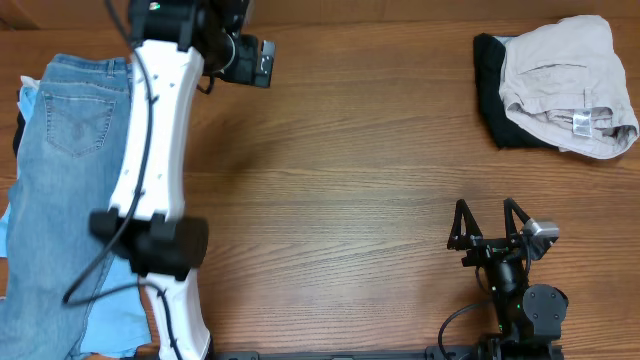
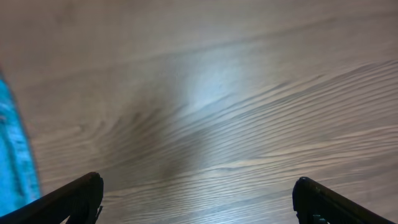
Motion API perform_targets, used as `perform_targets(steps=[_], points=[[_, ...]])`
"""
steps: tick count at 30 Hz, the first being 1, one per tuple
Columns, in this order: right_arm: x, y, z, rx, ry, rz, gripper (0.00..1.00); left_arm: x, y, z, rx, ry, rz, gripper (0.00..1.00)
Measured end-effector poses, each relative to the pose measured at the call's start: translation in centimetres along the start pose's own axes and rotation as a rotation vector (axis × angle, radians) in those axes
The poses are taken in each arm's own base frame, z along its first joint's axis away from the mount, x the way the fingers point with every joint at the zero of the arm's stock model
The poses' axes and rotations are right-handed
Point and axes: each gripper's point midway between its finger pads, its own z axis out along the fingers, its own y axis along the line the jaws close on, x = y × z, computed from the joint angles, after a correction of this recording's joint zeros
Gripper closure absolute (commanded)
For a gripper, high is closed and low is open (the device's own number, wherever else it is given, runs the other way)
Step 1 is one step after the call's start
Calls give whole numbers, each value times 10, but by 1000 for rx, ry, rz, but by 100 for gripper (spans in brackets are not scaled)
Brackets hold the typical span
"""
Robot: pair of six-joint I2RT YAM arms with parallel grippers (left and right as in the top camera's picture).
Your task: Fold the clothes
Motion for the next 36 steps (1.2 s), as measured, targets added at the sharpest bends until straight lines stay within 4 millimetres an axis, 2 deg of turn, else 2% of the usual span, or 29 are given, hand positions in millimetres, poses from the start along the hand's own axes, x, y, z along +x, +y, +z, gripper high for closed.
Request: perform_targets(steps=[2,3,4,6,7,9,11,13,14,15,17,21,22,23,25,26,29,31,32,34,36], points=[[0,0,0,0,0,0,0,-4,-15,-91,11,-196,31,0],[0,0,0,0,0,0,0,0,-20,-138,15,-296,42,0],[0,0,0,0,1,1,0,6,-22,-171,13,-367,48,0],[0,0,0,0,0,0,0,42,-23,-266,-13,-566,56,0],[0,0,0,0,0,0,0,63,-21,-302,-36,-651,53,0],[0,0,0,0,1,1,0,99,-15,-339,-76,-752,41,0],[0,0,0,0,0,0,0,111,-11,-342,-96,-809,33,0],[0,0,0,1,2,0,0,120,-6,-307,-106,-786,28,0],[0,0,0,0,1,1,0,117,-4,-291,-107,-787,21,0],[0,0,0,1,1,0,0,115,-1,-262,-107,-773,11,0],[0,0,0,0,-1,0,0,111,2,-233,-105,-772,-2,0],[0,0,0,0,0,1,0,118,10,-135,-102,-737,-16,0],[0,0,0,-1,-1,0,0,127,13,-107,-100,-701,-28,0],[0,0,0,0,-1,0,0,139,16,-71,-100,-651,-39,0],[0,0,0,-1,-1,0,0,157,22,-33,-101,-590,-70,0],[0,0,0,0,-1,1,0,176,27,-9,-105,-531,-97,0],[0,0,0,0,-1,0,0,203,31,27,-94,-483,-127,0],[0,0,0,0,-1,0,0,215,31,43,-88,-484,-126,0],[0,0,0,0,-1,0,0,228,32,56,-85,-475,-127,0],[0,0,0,0,0,0,0,232,32,58,-76,-560,-126,0],[0,0,0,1,-1,0,0,245,33,59,-66,-643,-123,0]])
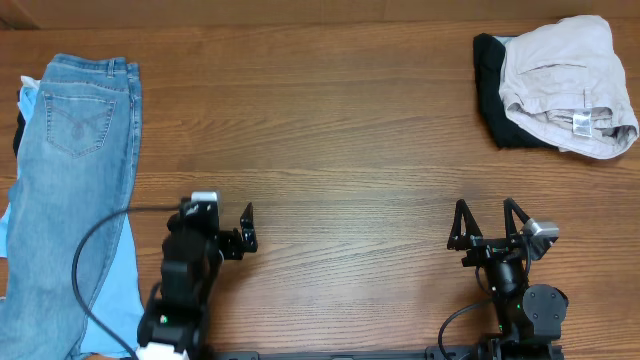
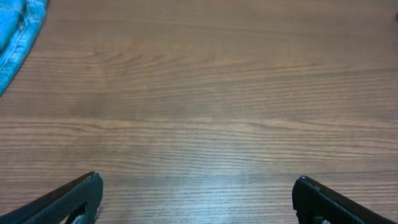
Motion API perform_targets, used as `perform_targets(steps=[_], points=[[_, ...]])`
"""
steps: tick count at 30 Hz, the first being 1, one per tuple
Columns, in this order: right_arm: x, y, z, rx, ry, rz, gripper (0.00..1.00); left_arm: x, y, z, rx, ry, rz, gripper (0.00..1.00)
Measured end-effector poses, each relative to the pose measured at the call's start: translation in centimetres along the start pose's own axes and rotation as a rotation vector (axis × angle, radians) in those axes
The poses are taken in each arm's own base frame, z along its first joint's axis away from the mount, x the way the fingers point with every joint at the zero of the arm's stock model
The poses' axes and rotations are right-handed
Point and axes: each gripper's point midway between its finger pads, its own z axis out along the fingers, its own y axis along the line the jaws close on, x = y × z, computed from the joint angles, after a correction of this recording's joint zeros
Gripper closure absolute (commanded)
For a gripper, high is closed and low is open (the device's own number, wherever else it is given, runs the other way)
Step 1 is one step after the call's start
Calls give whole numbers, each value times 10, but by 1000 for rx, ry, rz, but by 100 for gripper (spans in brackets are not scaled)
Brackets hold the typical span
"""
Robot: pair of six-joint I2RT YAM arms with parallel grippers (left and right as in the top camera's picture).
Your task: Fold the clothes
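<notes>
A pair of blue jeans lies flat and lengthwise along the table's left side, over a light blue garment. My left gripper rests low near the front edge, right of the jeans, open and holding nothing. In the left wrist view its fingertips stand wide apart over bare wood, with a corner of the light blue cloth at the upper left. My right gripper sits open near the front right, also holding nothing.
At the back right corner a beige garment lies bunched on top of a black one. The wooden table spans the view between the two piles. A black cable runs over the jeans' lower part.
My left arm was stretched out to the table's far side, its gripper near the jeans' waistband. It now sits folded back at the front edge, still open. The clothes and right arm are unchanged.
</notes>
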Motion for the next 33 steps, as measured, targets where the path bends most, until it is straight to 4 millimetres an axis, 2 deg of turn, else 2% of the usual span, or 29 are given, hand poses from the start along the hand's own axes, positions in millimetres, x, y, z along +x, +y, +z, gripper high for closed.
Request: perform_targets(steps=[4,6,9,14,16,17,33], points=[[0,0,0,-1,0,0,0,17,16,-12,-24,-103,-56,0],[0,0,0,-1,0,0,0,13,24,-19,-43,-142,-84,0],[0,0,0,-1,1,0,0,19,33,-23,-77,-130,-102,0],[0,0,0,-1,0,0,0,-13,35,-39,-75,-282,-101,0],[0,0,0,0,1,0,0,-35,31,-53,-57,-395,-95,0],[0,0,0,0,1,0,0,-38,31,-55,-54,-413,-94,0],[0,0,0,0,1,0,0,-35,33,-54,-64,-400,-97,0]])
